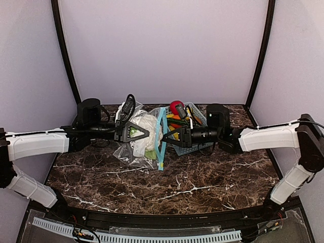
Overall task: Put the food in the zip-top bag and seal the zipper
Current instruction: Pass from the left arm to the right, then adjust the zipper food storage bag at the center of the board.
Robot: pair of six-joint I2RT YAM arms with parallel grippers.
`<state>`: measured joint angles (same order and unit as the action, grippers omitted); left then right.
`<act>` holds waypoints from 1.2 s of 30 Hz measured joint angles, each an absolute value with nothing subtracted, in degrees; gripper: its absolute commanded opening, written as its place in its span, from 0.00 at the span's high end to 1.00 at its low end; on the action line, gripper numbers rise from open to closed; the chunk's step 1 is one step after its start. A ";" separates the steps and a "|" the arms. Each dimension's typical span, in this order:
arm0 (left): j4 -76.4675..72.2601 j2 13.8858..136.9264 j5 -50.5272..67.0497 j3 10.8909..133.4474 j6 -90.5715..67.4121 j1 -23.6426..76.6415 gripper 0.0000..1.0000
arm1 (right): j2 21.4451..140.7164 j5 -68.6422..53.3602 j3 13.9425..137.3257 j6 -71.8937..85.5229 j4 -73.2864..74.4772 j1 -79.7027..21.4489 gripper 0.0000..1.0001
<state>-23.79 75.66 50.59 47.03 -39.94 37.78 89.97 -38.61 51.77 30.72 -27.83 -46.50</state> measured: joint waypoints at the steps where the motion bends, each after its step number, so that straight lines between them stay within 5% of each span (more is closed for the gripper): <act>1: -23.79 75.66 50.57 46.96 -39.92 37.78 0.70 | 90.00 -39.03 51.81 30.81 -27.94 -46.50 0.97; 6: -21.87 75.75 48.88 46.89 -38.59 37.78 0.56 | 89.84 -40.05 51.96 30.74 -28.23 -46.50 1.00; 11: -16.82 75.66 43.66 46.89 -34.57 37.95 0.19 | 88.31 -37.10 52.05 30.61 -22.55 -46.87 1.00; 13: -13.21 75.24 40.62 46.89 -33.41 38.11 0.12 | 87.81 -35.24 52.56 30.79 -18.87 -47.11 1.00; 24: 9.23 73.56 17.32 45.06 -31.05 35.07 0.08 | 86.56 -32.18 52.23 34.70 -7.81 -47.35 1.00; 36: 2.63 75.11 23.94 44.64 -37.08 41.21 0.10 | 88.29 -32.05 52.16 37.15 -7.29 -47.75 1.00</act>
